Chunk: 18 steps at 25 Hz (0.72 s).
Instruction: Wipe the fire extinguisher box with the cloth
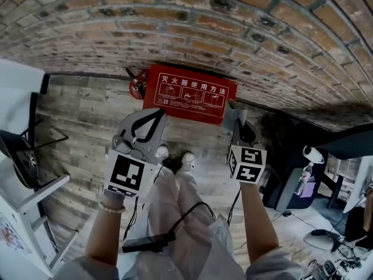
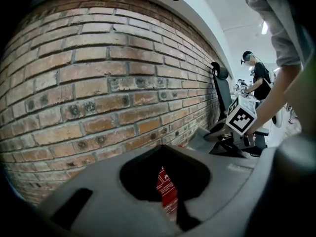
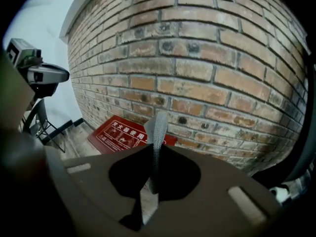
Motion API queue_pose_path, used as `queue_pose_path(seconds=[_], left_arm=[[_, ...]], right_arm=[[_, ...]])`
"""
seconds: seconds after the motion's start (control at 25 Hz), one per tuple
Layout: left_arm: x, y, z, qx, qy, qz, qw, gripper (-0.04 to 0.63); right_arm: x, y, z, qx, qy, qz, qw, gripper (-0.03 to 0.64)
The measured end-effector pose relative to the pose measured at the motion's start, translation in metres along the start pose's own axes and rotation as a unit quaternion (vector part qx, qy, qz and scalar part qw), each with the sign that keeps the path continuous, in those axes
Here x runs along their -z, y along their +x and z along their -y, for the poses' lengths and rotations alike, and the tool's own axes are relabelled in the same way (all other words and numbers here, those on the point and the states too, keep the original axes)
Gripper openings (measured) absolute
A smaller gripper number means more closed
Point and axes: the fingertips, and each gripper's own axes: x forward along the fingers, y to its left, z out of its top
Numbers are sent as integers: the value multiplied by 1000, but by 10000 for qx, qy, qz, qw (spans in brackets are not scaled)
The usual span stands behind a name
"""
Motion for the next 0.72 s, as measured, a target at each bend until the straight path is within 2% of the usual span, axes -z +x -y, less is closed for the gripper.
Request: queue_pose_path(seconds=[0.12, 0.52, 0.72], left_arm=[[-28, -16, 5, 68, 172, 112, 9998, -3], [-101, -68, -5, -87, 447, 487, 9978, -3], [-126, -91, -5, -32, 380, 687, 9969, -3]], right_arm=[[-32, -27, -12, -106, -78, 271, 9995, 18], [-121, -107, -23, -117, -165, 1113, 9936, 18], [-151, -143, -25, -136, -102, 1413, 9898, 18]])
